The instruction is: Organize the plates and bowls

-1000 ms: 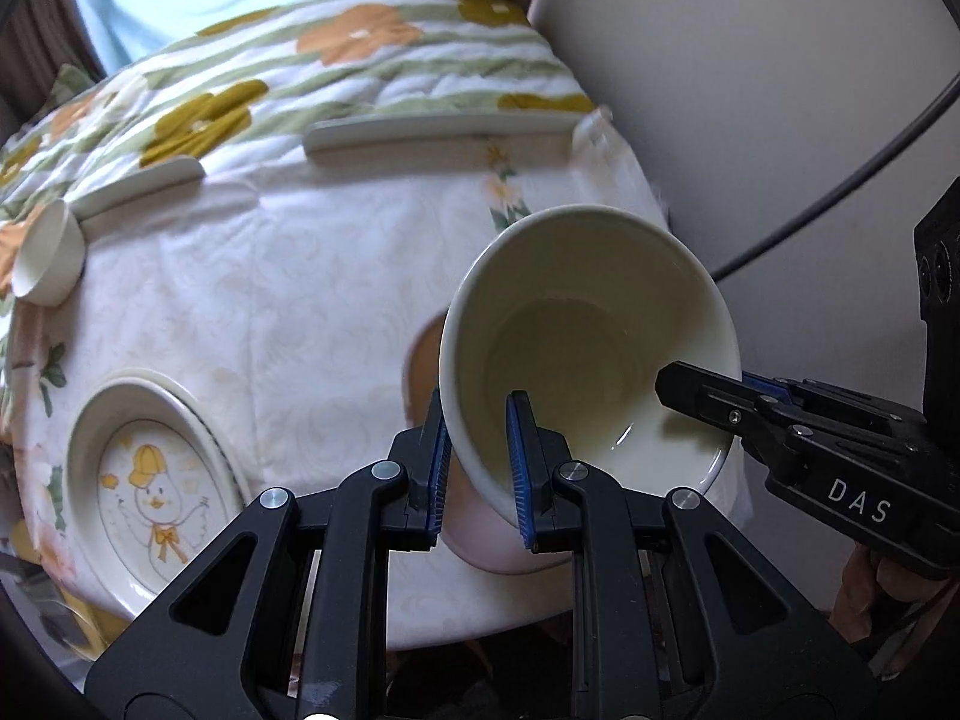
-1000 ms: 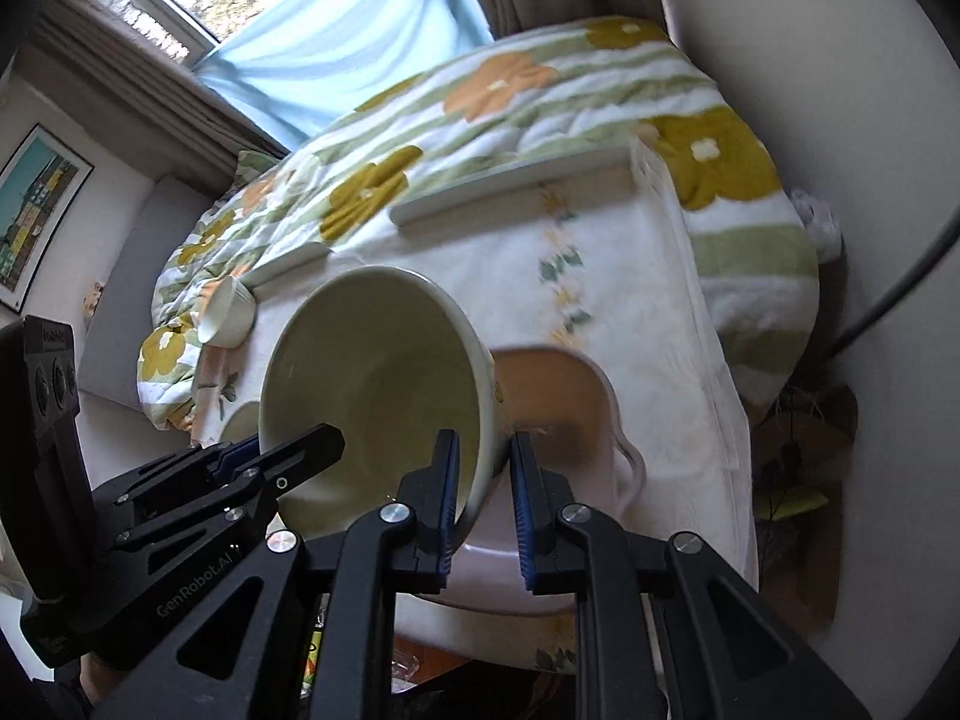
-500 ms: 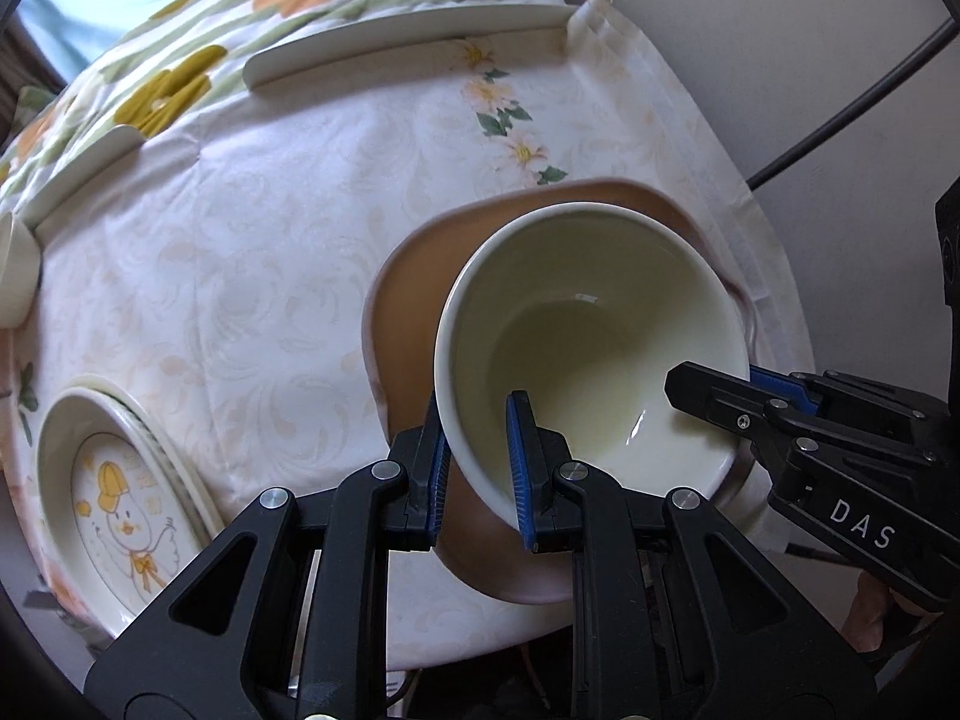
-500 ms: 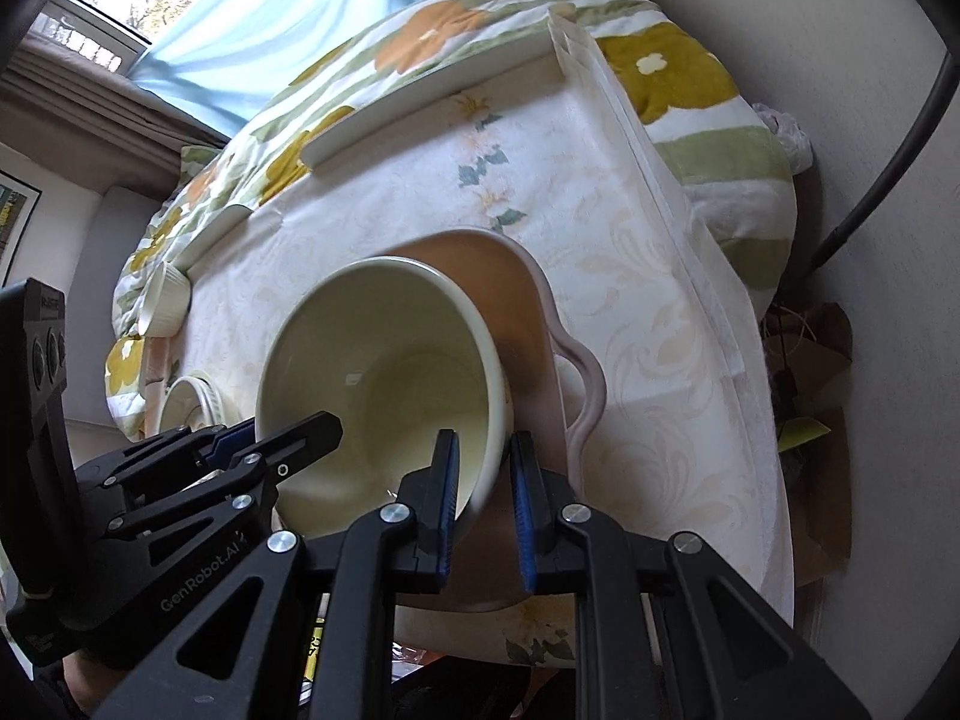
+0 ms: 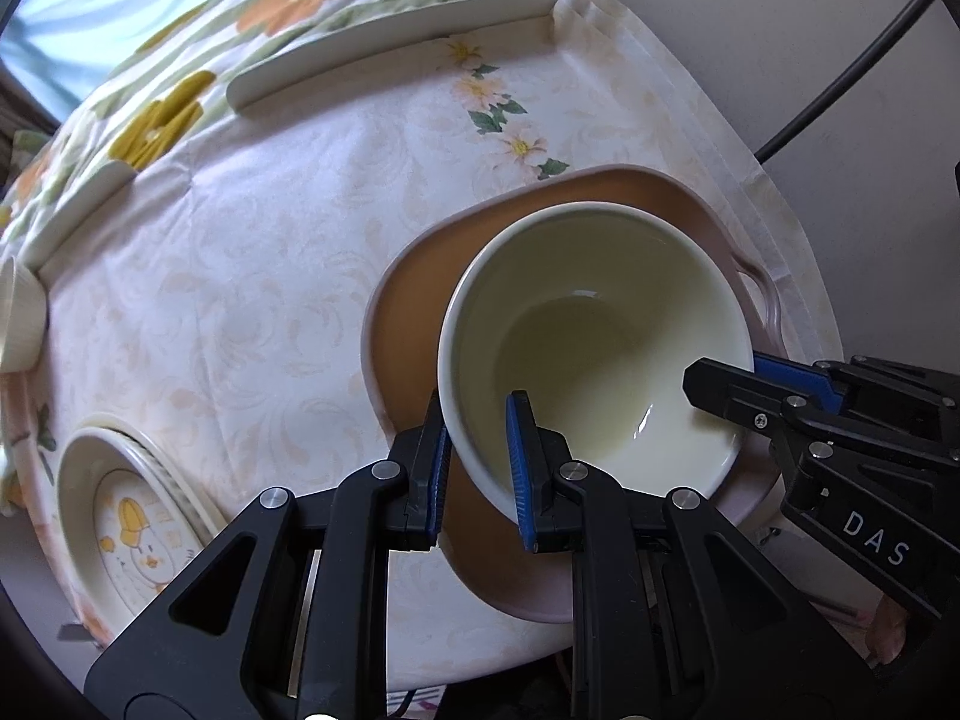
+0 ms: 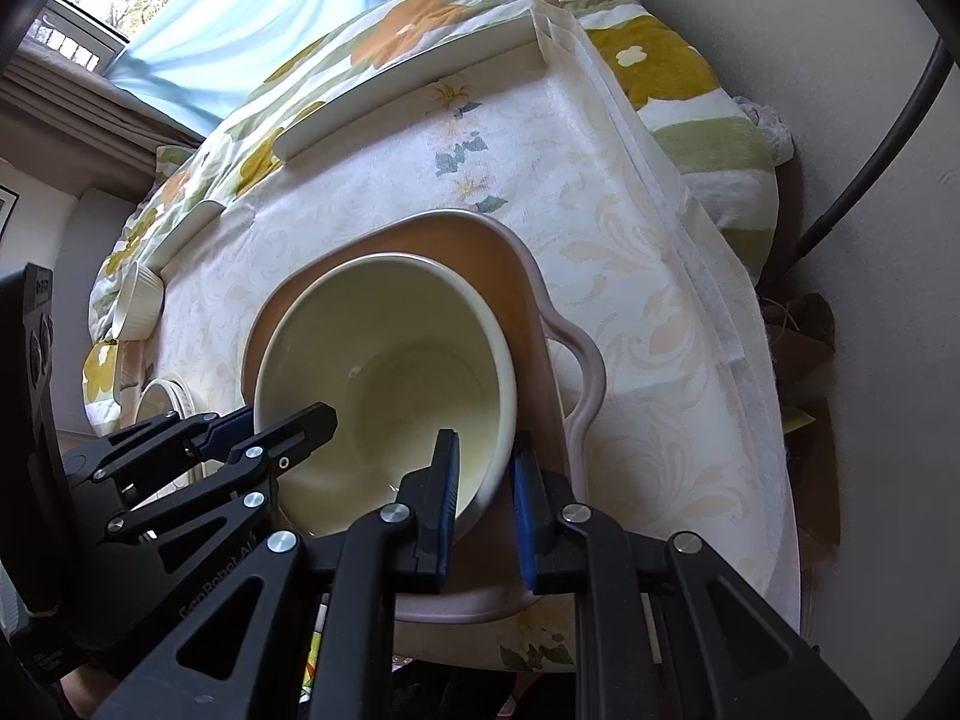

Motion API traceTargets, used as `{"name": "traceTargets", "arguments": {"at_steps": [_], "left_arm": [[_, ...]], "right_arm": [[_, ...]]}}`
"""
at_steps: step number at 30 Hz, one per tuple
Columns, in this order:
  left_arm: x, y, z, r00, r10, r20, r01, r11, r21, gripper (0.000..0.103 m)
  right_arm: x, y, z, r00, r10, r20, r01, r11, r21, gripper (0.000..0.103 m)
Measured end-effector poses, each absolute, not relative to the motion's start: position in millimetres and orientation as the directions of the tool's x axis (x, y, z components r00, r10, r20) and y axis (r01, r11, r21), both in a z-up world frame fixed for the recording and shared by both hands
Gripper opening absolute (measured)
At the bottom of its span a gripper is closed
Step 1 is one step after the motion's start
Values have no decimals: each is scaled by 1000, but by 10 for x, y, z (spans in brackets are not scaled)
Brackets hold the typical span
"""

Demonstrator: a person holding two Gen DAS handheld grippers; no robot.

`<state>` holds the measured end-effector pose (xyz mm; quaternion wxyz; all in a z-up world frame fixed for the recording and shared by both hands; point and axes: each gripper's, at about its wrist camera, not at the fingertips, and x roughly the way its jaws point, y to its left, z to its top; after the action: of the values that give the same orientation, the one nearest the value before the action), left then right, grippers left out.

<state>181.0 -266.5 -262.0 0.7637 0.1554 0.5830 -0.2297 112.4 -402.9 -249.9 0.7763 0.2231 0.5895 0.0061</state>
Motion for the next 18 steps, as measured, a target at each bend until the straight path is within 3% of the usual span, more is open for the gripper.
{"name": "traceTargets", "arguments": {"at_steps": [12, 18], "left_arm": [[1771, -2674, -2449, 277, -130, -952, 532, 846, 39, 16], [1732, -2642, -2116, 342, -174, -923, 520, 854, 31, 16]], "right_arm": [[1032, -4050, -2306, 333, 236, -913, 248, 912, 326, 16], [891, -4080, -2110, 385, 245, -890, 183, 925, 334, 16]]}}
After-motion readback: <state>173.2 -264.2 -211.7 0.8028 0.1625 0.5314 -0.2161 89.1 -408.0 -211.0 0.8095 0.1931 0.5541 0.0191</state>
